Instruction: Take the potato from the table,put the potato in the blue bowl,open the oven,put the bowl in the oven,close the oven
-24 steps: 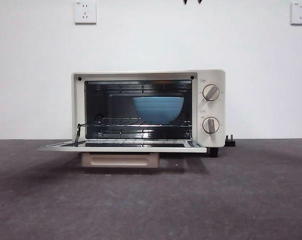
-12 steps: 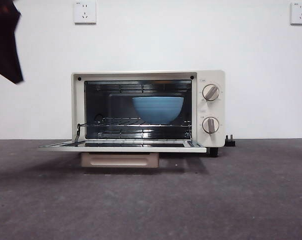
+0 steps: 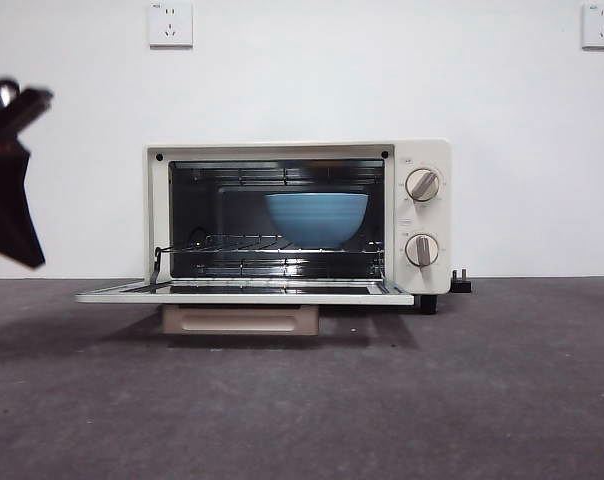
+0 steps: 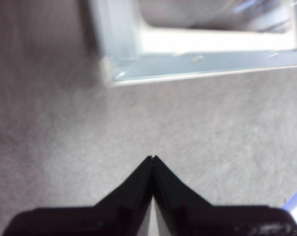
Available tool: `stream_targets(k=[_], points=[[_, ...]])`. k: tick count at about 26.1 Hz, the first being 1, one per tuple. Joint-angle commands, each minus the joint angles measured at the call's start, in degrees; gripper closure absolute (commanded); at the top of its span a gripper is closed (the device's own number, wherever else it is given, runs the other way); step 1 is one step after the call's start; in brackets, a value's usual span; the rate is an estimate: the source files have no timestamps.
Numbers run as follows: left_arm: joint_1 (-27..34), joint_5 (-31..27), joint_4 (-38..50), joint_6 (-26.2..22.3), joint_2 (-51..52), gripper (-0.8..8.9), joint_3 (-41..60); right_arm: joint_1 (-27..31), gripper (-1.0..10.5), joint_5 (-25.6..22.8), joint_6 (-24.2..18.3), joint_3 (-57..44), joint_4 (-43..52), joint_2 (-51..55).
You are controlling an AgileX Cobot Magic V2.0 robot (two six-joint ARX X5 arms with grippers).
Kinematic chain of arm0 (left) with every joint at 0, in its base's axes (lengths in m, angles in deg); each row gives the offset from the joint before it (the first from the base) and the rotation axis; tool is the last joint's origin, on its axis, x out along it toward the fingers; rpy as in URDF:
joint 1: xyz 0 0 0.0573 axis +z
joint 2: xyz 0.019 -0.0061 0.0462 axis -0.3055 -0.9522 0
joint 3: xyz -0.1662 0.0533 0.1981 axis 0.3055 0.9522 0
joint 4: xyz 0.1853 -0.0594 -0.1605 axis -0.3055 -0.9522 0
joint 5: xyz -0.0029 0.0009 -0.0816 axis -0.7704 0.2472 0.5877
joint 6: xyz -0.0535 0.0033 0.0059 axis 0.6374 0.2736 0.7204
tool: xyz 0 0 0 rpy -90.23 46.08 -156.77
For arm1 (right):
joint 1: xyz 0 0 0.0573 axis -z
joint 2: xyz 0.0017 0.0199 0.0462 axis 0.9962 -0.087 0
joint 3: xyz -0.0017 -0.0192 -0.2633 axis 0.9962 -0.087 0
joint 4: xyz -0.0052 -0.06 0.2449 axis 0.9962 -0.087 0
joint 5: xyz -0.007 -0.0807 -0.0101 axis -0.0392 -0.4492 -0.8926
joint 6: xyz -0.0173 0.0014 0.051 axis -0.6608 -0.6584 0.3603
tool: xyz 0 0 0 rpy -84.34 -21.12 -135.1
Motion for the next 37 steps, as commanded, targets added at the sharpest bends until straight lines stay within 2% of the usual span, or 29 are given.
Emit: stream_targets(k=[1, 4, 9, 11, 15, 24, 29, 33, 37], points=[[1.22, 4.55, 1.64, -1.62, -3.63, 8.22, 0.63, 2.95, 8.2, 0.96, -0.2, -6.54, -1.07, 3.58], [1.92, 6.64, 3.67, -1.01, -6.97, 8.22, 0.63, 6.4, 8.3, 5.25, -2.97, -14.03, 3.15, 8.66], [1.95, 6.47, 5.92, 0.72, -11.26, 8.22, 0.63, 13.14, 8.3, 19.71, -8.46, -26.95, 12.61, 18.75], [1.95, 6.47, 7.1, 2.36, -12.39, 8.22, 0.63, 15.63, 8.2, 22.99, -9.01, -31.45, 14.01, 22.1], [1.95, 6.45, 10.4, 5.73, -13.75, 8.22, 0.63, 18.32, 8.2, 24.41, -9.14, -40.46, 15.96, 28.33], [1.97, 4.63, 15.61, 13.64, -13.88, 8.22, 0.63, 18.53, 8.2, 26.71, -8.13, -56.74, 17.77, 39.15], [2.03, 3.23, 16.48, 15.32, -13.88, 8.22, 0.63, 18.53, 8.2, 29.64, -5.92, -62.62, 17.97, 43.08], [2.03, 3.23, 17.84, 16.63, -13.9, 8.22, 0.63, 18.53, 8.2, 33.73, -4.76, -66.27, 18.12, 47.12], [2.03, 3.32, 18.82, 17.05, -14.69, 8.22, 0.63, 18.51, 8.2, 34.32, -3.28, -66.64, 17.53, 50.03]])
